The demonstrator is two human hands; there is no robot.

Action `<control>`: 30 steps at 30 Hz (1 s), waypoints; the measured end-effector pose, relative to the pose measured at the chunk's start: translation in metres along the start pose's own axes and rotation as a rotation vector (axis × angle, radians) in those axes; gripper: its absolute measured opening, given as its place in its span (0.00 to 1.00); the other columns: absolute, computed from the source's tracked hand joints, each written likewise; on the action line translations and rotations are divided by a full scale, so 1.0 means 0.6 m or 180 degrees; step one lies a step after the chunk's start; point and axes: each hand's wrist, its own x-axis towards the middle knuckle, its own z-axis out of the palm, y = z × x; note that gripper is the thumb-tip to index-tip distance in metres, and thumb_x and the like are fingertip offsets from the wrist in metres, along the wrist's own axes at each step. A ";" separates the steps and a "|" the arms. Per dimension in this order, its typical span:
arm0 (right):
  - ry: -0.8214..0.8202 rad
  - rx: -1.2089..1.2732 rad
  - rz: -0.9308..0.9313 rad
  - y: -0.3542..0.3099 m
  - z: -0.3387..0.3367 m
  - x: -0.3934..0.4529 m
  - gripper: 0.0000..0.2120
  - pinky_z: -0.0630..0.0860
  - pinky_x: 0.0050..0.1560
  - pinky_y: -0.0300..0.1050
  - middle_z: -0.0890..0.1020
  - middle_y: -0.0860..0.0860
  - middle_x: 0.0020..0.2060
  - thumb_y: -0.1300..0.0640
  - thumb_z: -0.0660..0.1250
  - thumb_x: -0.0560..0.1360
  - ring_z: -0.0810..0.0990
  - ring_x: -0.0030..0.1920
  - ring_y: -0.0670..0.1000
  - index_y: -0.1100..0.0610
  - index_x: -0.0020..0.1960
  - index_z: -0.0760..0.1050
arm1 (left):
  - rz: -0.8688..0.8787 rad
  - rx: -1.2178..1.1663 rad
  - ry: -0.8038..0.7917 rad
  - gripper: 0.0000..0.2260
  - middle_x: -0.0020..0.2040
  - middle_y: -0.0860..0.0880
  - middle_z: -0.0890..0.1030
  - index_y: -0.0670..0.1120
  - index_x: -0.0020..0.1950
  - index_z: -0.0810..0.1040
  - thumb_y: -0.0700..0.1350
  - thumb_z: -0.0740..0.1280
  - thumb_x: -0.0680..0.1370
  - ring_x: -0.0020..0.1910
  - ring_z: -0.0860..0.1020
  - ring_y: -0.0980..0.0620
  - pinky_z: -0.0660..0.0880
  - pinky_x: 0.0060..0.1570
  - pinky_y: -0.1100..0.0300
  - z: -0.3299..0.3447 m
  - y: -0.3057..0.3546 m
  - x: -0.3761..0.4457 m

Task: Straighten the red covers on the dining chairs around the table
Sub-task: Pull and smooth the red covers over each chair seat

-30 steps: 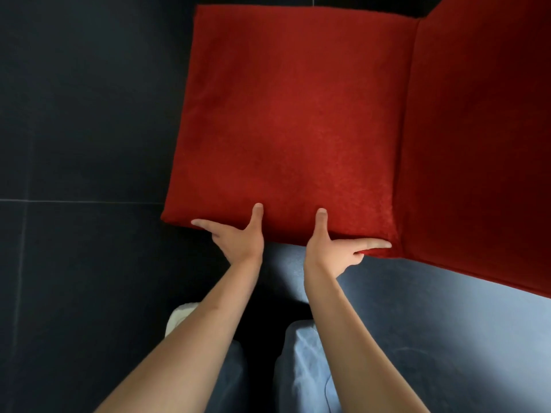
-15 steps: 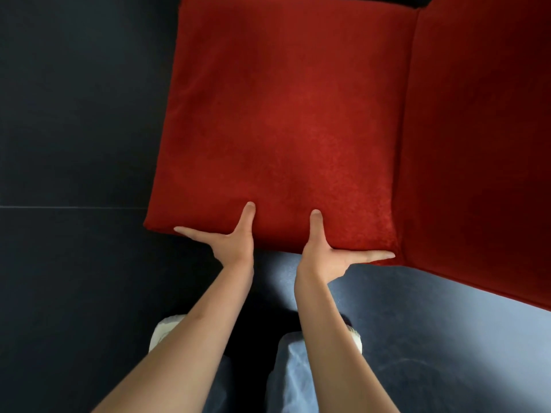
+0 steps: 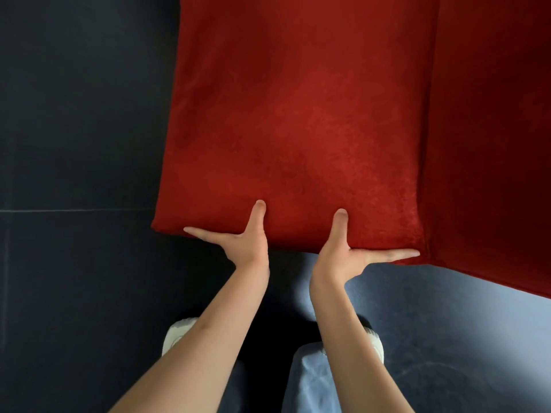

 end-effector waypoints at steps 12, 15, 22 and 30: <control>-0.0063 -0.0023 0.0038 -0.028 -0.015 -0.005 0.60 0.72 0.44 0.22 0.62 0.31 0.59 0.50 0.78 0.63 0.75 0.51 0.27 0.33 0.74 0.33 | -0.0132 0.0092 0.0046 0.62 0.74 0.47 0.63 0.66 0.72 0.29 0.50 0.80 0.65 0.65 0.72 0.44 0.71 0.62 0.35 -0.005 0.019 -0.028; -0.0006 -0.0069 0.0127 -0.052 -0.026 -0.013 0.59 0.72 0.41 0.22 0.67 0.34 0.55 0.50 0.78 0.63 0.77 0.47 0.29 0.32 0.73 0.34 | -0.0144 0.0096 0.0061 0.62 0.73 0.48 0.64 0.66 0.72 0.29 0.50 0.80 0.65 0.60 0.73 0.47 0.73 0.61 0.36 -0.011 0.027 -0.051; 0.0045 -0.0379 0.0454 -0.097 -0.067 -0.053 0.59 0.68 0.29 0.21 0.71 0.43 0.47 0.47 0.77 0.64 0.80 0.38 0.37 0.28 0.71 0.33 | -0.0281 0.0174 0.0201 0.62 0.71 0.47 0.66 0.67 0.71 0.29 0.51 0.80 0.63 0.58 0.75 0.46 0.74 0.59 0.37 -0.054 0.042 -0.104; 0.0089 -0.0724 0.0750 -0.131 -0.123 -0.135 0.59 0.70 0.33 0.25 0.75 0.58 0.56 0.47 0.77 0.65 0.81 0.44 0.47 0.30 0.71 0.31 | -0.0439 0.0275 0.0447 0.62 0.72 0.47 0.66 0.64 0.73 0.29 0.51 0.80 0.64 0.58 0.75 0.48 0.74 0.60 0.40 -0.137 0.058 -0.150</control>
